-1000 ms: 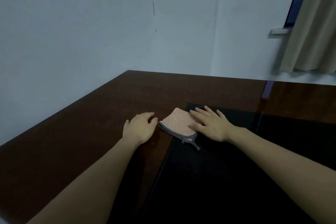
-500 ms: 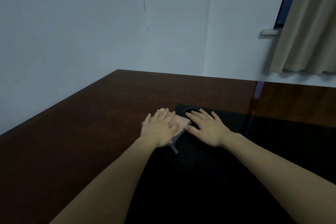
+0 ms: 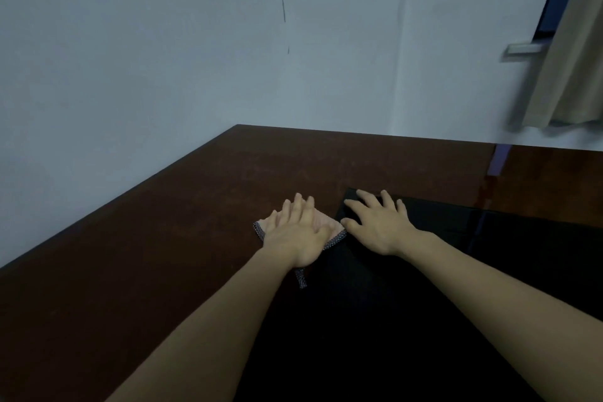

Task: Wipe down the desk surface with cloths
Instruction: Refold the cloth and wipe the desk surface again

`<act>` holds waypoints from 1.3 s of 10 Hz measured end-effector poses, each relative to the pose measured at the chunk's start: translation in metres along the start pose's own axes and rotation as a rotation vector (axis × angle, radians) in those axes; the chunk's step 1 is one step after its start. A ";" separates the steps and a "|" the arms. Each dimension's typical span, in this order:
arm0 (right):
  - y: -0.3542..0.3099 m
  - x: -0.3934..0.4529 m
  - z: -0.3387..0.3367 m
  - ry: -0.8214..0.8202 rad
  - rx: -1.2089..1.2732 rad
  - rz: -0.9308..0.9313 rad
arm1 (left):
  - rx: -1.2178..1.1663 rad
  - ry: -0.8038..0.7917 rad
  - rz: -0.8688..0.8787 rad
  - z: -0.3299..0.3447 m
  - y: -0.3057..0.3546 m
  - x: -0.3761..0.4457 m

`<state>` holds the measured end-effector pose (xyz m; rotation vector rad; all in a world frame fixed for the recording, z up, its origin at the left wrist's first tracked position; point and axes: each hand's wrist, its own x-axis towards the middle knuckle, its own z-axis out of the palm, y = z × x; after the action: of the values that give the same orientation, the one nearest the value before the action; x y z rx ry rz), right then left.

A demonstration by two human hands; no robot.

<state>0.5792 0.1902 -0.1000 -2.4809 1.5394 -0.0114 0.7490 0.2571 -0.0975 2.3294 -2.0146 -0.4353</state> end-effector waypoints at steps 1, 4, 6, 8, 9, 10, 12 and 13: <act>0.001 0.002 0.007 -0.006 -0.012 0.007 | 0.048 0.011 0.008 -0.007 -0.016 0.019; -0.001 0.001 0.008 0.025 -0.021 0.015 | 0.101 0.027 0.021 -0.019 -0.033 0.062; -0.004 -0.001 0.007 0.012 -0.026 0.028 | 0.132 -0.017 0.247 -0.012 -0.047 0.003; -0.004 -0.002 0.007 0.009 -0.016 0.025 | 0.221 -0.115 0.393 -0.019 -0.093 -0.030; -0.004 -0.002 0.006 0.015 -0.016 0.024 | 0.250 -0.164 0.328 -0.029 -0.093 -0.021; -0.004 -0.001 0.006 0.017 -0.017 0.026 | 0.179 -0.135 0.202 -0.027 -0.072 -0.014; -0.003 -0.002 0.006 0.011 -0.008 0.023 | 0.071 -0.003 -0.056 -0.007 -0.040 -0.019; -0.003 -0.004 0.006 0.012 -0.007 0.024 | 0.036 0.044 -0.093 -0.002 -0.040 -0.030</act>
<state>0.5807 0.1964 -0.1045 -2.4723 1.5765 -0.0175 0.7840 0.2925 -0.0977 2.4388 -1.9167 -0.3514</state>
